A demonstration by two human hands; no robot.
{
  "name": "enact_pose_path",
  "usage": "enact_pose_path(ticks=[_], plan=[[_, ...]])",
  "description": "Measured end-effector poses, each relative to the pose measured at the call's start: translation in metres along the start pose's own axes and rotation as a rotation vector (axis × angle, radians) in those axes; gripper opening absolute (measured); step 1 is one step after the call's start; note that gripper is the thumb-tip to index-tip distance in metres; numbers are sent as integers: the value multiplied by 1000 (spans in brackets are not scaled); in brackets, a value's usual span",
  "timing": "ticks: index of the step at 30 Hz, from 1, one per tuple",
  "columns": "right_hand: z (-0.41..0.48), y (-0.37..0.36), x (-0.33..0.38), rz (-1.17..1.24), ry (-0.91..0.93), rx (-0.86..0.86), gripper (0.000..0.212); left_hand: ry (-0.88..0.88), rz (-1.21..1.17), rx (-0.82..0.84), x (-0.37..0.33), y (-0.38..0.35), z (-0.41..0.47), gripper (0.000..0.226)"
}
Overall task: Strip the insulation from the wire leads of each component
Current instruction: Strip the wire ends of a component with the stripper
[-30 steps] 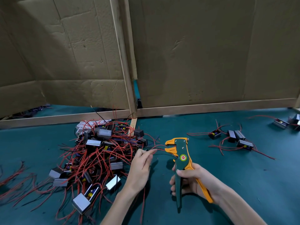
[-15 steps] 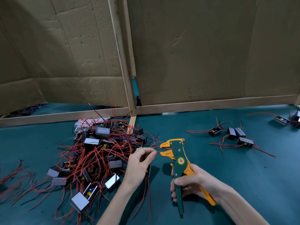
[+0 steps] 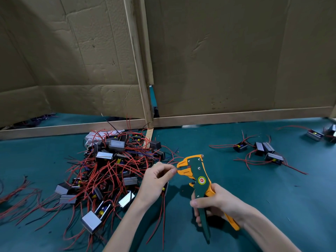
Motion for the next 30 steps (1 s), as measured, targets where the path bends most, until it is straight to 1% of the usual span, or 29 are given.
enact_pose_path(ticks=[2,4,8,9,11,13,16,17,20,22,23,25,26,27,29,30], plan=[[0,2,-3,-28,-23,-34,28,-1,-13,8,-2,1,0,9],[-1,2,-3,-38,-34,-70,29,-3,-34,19,-3,2,0,10],[2,10,-9,-61,-77,-276,35,12,-48,3,-2,-1,1,10],[3,10,-9,-46,-70,-293,34,20,-57,-1,-1,-3,2,7],[4,4,-4,84,-26,-235,25,18,-54,-18,-2,-6,4,8],[6,5,4,312,43,-192,15,-26,42,-61,-9,-6,5,15],[10,25,1,522,51,-278,14,-191,306,-157,-43,-11,10,19],[11,31,-1,571,44,-305,13,-252,323,-177,-59,-18,13,18],[12,39,-6,691,6,-314,11,-356,147,-200,-100,-50,29,12],[12,36,-7,711,-16,-280,11,-396,50,-205,-122,-81,41,7],[12,34,-8,710,-24,-273,14,-396,-3,-205,-129,-98,48,6],[13,35,-9,676,-26,-276,18,-319,-130,-159,-130,-131,62,10],[13,36,-8,655,-22,-280,15,-259,-166,-94,-126,-148,68,16],[13,37,-8,644,-17,-284,11,-188,-165,-3,-118,-165,72,24],[13,41,-9,654,-16,-287,10,-35,-78,187,-93,-188,71,40],[13,41,-10,678,-17,-284,12,11,-8,237,-80,-188,70,44]])
Point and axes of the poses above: each hand's wrist, its own z-axis towards the middle knuckle, its own y-axis out of the back of the hand, x = y × z, the point moved 10 cm from there along z, towards the middle knuckle, and after that the axes turned 11 degrees about -z, right-handed, at the moved point
